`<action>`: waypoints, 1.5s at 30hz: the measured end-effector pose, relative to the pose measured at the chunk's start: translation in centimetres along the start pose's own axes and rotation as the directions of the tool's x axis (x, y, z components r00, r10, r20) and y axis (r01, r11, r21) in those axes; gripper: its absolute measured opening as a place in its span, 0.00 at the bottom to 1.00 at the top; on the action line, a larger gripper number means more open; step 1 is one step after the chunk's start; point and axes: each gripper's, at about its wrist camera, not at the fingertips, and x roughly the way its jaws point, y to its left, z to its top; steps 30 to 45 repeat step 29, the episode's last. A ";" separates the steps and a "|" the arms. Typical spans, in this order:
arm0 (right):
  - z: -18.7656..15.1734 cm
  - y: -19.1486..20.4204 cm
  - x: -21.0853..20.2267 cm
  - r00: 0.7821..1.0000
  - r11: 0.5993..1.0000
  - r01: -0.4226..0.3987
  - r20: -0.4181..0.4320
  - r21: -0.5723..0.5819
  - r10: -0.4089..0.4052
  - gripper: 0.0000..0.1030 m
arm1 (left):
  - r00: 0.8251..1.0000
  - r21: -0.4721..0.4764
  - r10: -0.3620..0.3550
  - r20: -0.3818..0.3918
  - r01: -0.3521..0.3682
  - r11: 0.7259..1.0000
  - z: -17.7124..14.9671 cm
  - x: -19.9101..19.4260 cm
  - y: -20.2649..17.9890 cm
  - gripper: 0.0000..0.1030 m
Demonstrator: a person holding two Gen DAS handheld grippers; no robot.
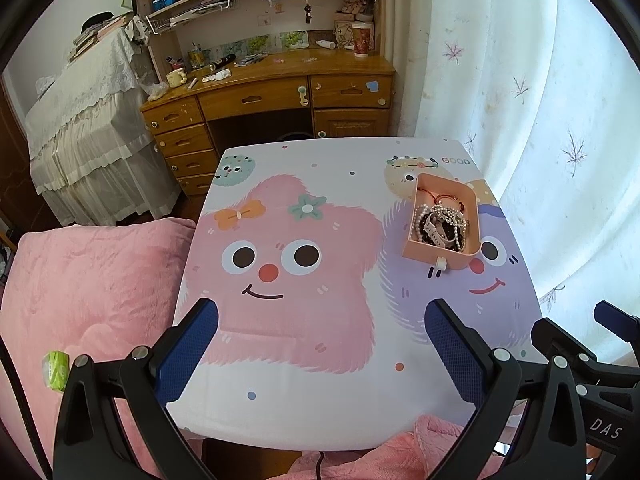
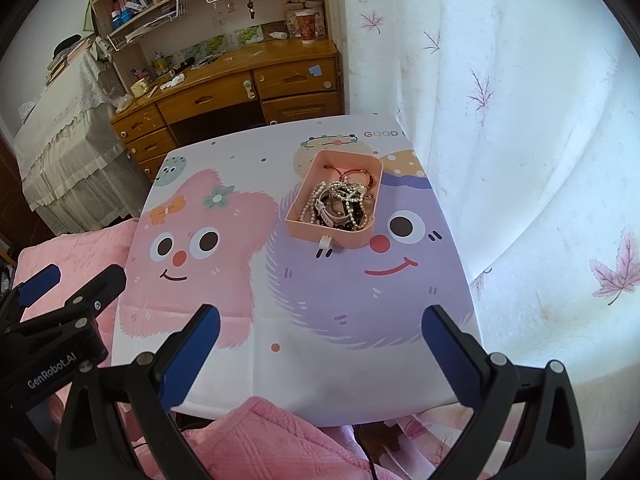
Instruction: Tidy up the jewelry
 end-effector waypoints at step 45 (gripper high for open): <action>0.2 -0.8 1.4 0.998 1.000 0.012 -0.056 0.020 -0.011 0.98 | 1.000 0.022 -0.012 -0.021 0.013 1.000 0.7 0.6 -0.9 0.99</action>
